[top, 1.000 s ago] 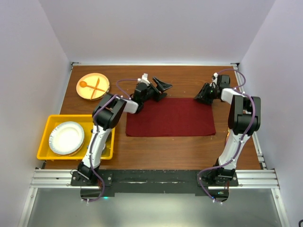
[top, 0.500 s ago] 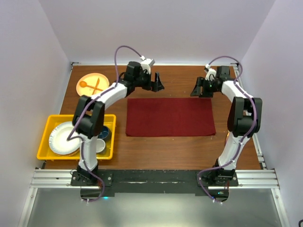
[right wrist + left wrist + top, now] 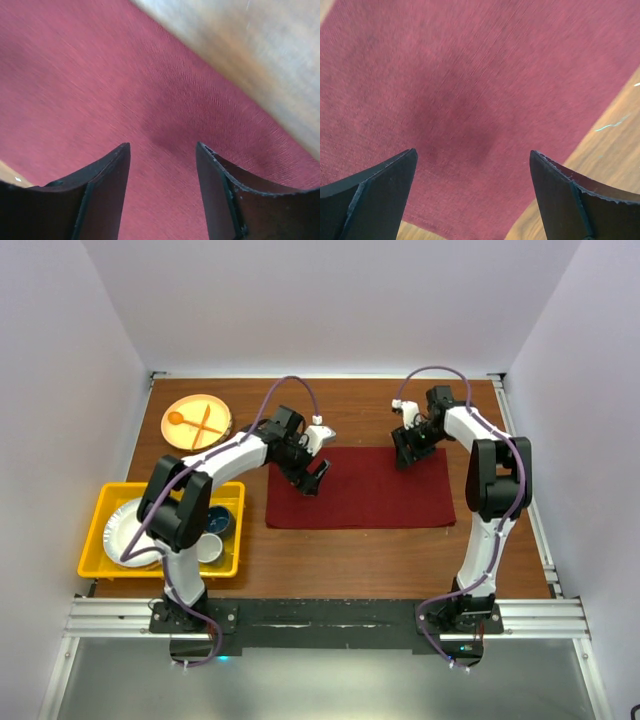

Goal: Fold the napkin into a case and place the utensils inside
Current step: Rotate the rectangle-folded napkin at the center of the board.

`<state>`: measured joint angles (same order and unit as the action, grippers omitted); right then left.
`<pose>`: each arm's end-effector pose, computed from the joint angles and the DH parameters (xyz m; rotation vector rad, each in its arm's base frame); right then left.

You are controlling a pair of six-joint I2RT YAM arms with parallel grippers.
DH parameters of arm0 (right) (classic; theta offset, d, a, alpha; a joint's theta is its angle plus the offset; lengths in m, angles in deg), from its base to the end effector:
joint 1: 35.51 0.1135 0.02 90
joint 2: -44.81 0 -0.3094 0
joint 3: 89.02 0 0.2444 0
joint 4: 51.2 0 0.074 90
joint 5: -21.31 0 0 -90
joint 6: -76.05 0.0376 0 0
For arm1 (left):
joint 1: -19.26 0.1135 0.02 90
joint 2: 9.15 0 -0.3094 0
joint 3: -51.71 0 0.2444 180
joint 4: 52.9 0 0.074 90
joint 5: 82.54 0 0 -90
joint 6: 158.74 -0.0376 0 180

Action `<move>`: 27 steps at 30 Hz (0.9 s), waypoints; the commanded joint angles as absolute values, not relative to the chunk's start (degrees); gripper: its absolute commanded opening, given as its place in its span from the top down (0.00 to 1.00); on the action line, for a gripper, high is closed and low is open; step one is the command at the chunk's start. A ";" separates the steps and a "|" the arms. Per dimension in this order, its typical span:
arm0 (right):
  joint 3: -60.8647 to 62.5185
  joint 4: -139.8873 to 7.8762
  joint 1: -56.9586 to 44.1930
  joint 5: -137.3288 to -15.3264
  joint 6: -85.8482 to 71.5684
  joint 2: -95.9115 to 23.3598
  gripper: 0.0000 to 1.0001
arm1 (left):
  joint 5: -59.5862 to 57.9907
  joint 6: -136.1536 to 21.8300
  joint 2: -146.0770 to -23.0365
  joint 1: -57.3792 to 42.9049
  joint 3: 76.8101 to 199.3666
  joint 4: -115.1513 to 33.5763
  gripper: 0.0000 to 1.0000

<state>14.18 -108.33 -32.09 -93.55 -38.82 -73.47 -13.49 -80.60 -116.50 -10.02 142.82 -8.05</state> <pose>0.4339 0.0418 0.2194 -0.7542 2.6094 0.5088 0.3420 -0.2072 0.2450 1.0450 2.4267 -0.5853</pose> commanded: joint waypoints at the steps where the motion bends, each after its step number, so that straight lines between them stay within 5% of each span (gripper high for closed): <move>1: 10.90 -110.59 -31.91 -89.52 -44.45 -71.48 0.43 | -7.41 -83.86 -119.36 -10.01 143.70 -6.43 0.00; 13: -5.45 -112.60 -28.13 -91.79 -46.83 -61.99 0.46 | 3.07 -88.43 -137.19 -5.09 162.05 -5.37 0.01; 20: -5.04 -117.78 -22.24 -109.27 -42.88 -56.62 0.43 | -6.32 -87.29 -137.67 -3.60 175.43 -9.41 0.00; 27: 0.78 -116.30 -22.41 -105.18 -39.18 -54.86 0.44 | -17.84 -86.05 -135.01 4.31 178.86 -3.79 0.00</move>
<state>-2.47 -116.52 -22.03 -105.09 -41.72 -58.39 -11.15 -86.28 -139.80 -0.99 175.54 -5.73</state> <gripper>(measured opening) 0.564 0.997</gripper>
